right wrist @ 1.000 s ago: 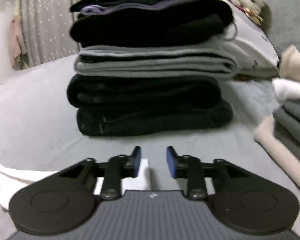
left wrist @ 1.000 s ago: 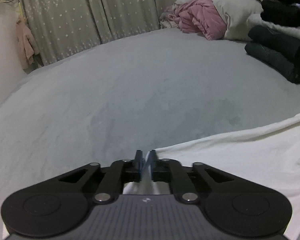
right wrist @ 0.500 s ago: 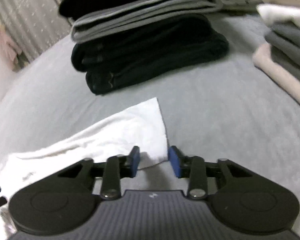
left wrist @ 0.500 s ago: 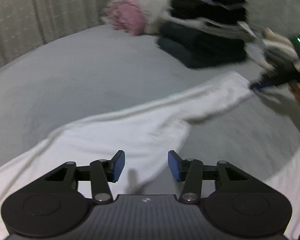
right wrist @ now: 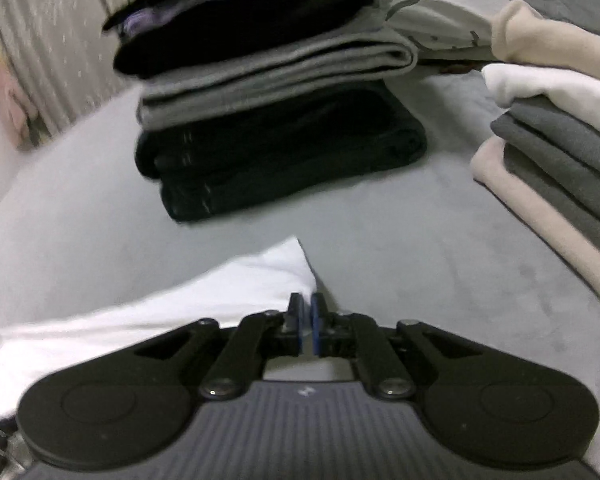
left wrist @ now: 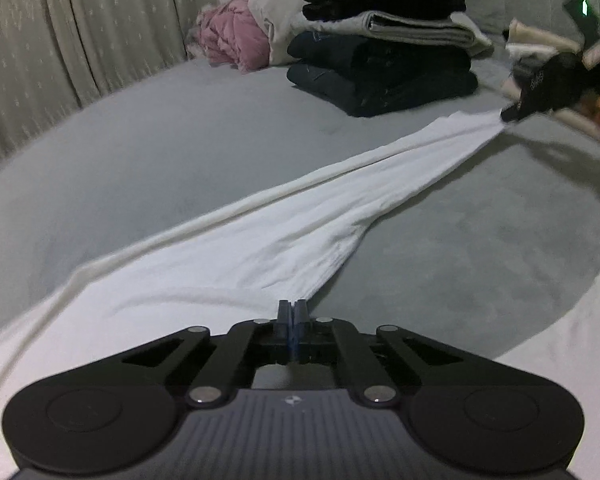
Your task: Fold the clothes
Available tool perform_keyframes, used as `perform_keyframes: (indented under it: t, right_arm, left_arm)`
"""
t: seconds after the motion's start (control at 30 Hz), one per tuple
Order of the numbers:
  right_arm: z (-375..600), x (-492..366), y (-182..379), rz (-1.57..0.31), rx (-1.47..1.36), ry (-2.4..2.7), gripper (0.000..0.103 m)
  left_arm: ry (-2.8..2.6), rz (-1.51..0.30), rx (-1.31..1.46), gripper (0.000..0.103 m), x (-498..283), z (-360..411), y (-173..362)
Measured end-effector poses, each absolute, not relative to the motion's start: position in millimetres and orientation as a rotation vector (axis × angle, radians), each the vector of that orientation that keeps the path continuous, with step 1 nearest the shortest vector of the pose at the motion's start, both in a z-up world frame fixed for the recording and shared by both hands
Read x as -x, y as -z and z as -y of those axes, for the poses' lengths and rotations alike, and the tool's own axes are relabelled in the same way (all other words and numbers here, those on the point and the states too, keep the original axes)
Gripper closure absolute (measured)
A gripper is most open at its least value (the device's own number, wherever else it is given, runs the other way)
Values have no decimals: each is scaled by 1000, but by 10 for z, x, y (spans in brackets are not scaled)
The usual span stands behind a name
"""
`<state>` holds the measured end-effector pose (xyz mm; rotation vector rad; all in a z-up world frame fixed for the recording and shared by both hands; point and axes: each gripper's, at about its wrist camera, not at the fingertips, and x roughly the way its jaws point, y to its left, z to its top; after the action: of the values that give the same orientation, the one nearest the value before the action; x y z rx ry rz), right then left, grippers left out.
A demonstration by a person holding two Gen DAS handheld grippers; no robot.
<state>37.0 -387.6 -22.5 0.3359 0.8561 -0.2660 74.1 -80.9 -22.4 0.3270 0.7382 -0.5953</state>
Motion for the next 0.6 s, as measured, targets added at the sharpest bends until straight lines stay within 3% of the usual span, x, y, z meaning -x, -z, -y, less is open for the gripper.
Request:
perform_keyframes:
  t: [0.13, 0.2, 0.27, 0.33, 0.4, 0.43, 0.57, 0.6]
  right_arm:
    - [3896, -375, 283, -913, -269, 296, 83]
    - [3928, -408, 255, -880, -273, 289, 62]
    - [3962, -454, 230, -844, -276, 282, 59]
    - [4001, -512, 233, -818, -294, 273, 58]
    - [4040, -612, 291, -783, -340, 244, 58]
    - [4052, -656, 321, -770, -360, 229, 58]
    - [3951, -820, 500, -735, -309, 174, 61]
    - [3920, -839, 534, -722, -282, 172, 72]
  left_arm:
    - [702, -826, -318, 103, -749, 745, 181]
    - [711, -821, -303, 103, -766, 697, 144]
    - [701, -794, -270, 102, -788, 642, 104]
    - [704, -770, -287, 96, -765, 672, 99]
    - [707, -731, -356, 65, -698, 782, 125]
    - [703, -704, -413, 60, -652, 870, 161]
    - [678, -613, -578, 59, -557, 1186, 343]
    - [679, -613, -564, 68, -576, 1206, 363]
